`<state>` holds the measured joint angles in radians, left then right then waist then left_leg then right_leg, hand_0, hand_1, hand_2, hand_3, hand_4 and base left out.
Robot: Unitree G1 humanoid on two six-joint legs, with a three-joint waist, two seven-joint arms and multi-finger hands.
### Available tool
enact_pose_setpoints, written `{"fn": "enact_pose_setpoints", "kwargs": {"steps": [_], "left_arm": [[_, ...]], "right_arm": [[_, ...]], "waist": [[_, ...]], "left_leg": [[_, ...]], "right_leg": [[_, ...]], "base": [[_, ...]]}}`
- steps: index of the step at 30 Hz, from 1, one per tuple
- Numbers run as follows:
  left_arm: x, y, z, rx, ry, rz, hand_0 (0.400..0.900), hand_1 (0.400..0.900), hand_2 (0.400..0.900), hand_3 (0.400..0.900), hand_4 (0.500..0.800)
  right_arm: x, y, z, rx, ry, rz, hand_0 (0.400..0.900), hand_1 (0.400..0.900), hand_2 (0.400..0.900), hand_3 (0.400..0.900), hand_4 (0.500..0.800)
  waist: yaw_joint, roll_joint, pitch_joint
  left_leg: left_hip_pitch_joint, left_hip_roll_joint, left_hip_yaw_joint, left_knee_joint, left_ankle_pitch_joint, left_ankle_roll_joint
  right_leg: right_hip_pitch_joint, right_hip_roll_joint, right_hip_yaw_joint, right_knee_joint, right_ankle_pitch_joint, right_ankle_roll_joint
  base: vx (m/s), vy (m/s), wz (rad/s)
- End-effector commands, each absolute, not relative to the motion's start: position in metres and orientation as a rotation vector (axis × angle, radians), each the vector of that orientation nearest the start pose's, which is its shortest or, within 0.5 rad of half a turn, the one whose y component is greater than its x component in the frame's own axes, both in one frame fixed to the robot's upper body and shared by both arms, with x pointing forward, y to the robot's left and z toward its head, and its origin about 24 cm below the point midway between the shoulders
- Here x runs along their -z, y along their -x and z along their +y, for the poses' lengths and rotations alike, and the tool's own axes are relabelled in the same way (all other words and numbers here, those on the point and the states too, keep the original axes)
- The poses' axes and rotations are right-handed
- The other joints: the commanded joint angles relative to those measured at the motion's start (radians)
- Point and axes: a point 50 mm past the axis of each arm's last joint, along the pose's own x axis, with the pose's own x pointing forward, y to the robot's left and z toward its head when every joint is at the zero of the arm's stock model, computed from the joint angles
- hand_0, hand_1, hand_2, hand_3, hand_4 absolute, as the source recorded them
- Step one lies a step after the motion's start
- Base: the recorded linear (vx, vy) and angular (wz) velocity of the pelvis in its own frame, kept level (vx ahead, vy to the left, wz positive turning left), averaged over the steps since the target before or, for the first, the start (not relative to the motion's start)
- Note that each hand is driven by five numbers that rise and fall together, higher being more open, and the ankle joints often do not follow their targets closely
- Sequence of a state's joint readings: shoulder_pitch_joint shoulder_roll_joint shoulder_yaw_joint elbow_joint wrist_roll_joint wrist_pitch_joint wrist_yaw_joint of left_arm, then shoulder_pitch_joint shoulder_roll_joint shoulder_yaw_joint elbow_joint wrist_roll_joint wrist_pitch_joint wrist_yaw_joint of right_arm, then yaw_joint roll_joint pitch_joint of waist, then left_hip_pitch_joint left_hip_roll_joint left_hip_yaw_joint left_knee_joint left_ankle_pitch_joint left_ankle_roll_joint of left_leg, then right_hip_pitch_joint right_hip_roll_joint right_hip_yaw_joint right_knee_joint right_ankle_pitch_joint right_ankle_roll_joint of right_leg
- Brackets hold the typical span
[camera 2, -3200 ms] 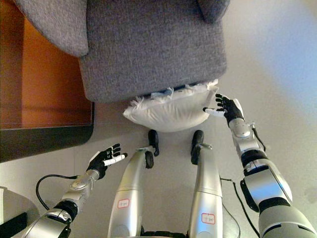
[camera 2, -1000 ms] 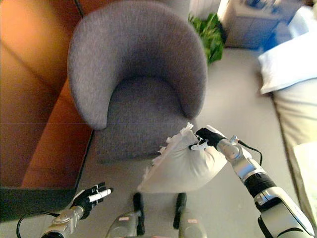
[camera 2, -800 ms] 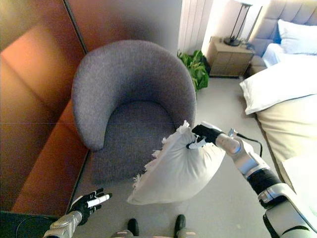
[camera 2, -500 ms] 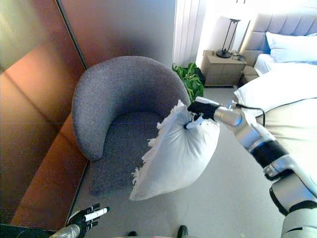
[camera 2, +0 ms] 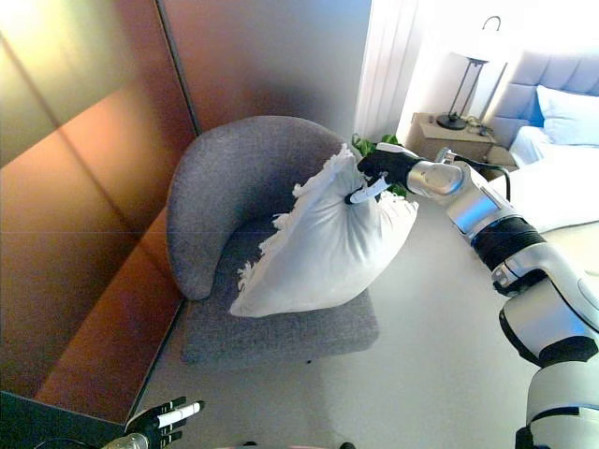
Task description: Pick up the pillow and put it on the sofa.
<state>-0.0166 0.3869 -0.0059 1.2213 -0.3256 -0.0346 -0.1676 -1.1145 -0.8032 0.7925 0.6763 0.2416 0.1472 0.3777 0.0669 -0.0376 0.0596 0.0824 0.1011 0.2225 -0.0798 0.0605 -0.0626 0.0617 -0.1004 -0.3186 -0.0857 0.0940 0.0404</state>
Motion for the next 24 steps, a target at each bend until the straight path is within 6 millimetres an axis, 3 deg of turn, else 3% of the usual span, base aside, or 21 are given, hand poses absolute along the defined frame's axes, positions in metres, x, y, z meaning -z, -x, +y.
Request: {"fn": "enact_pose_setpoints", "kwargs": {"steps": [1, 9, 10, 17, 24], "left_arm": [[0.125, -0.103, 0.322, -0.301, -0.036, 1.087, 0.9, 0.9, 0.9, 0.9, 0.8], [0.129, -0.093, 0.319, -0.31, -0.008, 1.097, 0.9, 0.9, 0.9, 0.9, 0.8], [0.13, -0.091, 0.319, -0.308, -0.008, 1.1, 0.9, 0.9, 0.9, 0.9, 0.8], [0.129, -0.081, 0.325, -0.275, -0.036, 1.135, 0.9, 0.9, 0.9, 0.9, 0.8], [0.137, -0.087, 0.305, -0.235, -0.061, 1.11, 0.9, 0.9, 0.9, 0.9, 0.8]], "right_arm": [[-0.32, -0.402, -0.182, -0.259, 0.893, -0.22, 0.4, 0.4, 0.4, 0.4, 0.5], [-0.297, -0.413, -0.202, -0.185, 0.875, -0.093, 0.4, 0.4, 0.4, 0.4, 0.5], [-0.294, -0.414, -0.208, -0.16, 0.879, -0.071, 0.9, 0.9, 0.9, 0.9, 0.8], [-0.29, -0.415, -0.244, -0.019, 0.812, 0.02, 0.9, 0.9, 0.9, 0.9, 0.8], [-0.279, -0.416, -0.248, 0.016, 0.787, 0.046, 0.9, 0.9, 0.9, 0.9, 0.8]], "waist": [[0.036, -0.047, -0.089], [0.067, -0.048, -0.087], [0.072, -0.047, -0.086], [0.108, -0.025, -0.087], [0.113, -0.016, -0.083]], "left_leg": [[-0.018, 0.039, 0.01, 0.041, -0.044, -0.042], [-0.025, 0.046, -0.013, 0.021, -0.028, -0.049], [-0.027, 0.047, -0.015, 0.02, -0.026, -0.05], [-0.047, 0.059, -0.038, 0.002, -0.003, -0.064], [-0.05, 0.063, -0.043, 0.008, 0.0, -0.067]], "right_leg": [[-0.002, -0.099, -0.015, 0.073, -0.072, 0.096], [0.011, -0.085, -0.029, 0.057, -0.08, 0.087], [0.013, -0.083, -0.032, 0.056, -0.081, 0.085], [0.034, -0.069, -0.06, 0.035, -0.085, 0.079], [0.037, -0.072, -0.07, 0.042, -0.092, 0.073]], "base": [[0.05, -0.022, 0.2], [0.06, -0.03, 0.21], [0.06, -0.041, 0.27], [0.04, -0.033, 0.25], [0.0, -0.004, 0.04]]}}
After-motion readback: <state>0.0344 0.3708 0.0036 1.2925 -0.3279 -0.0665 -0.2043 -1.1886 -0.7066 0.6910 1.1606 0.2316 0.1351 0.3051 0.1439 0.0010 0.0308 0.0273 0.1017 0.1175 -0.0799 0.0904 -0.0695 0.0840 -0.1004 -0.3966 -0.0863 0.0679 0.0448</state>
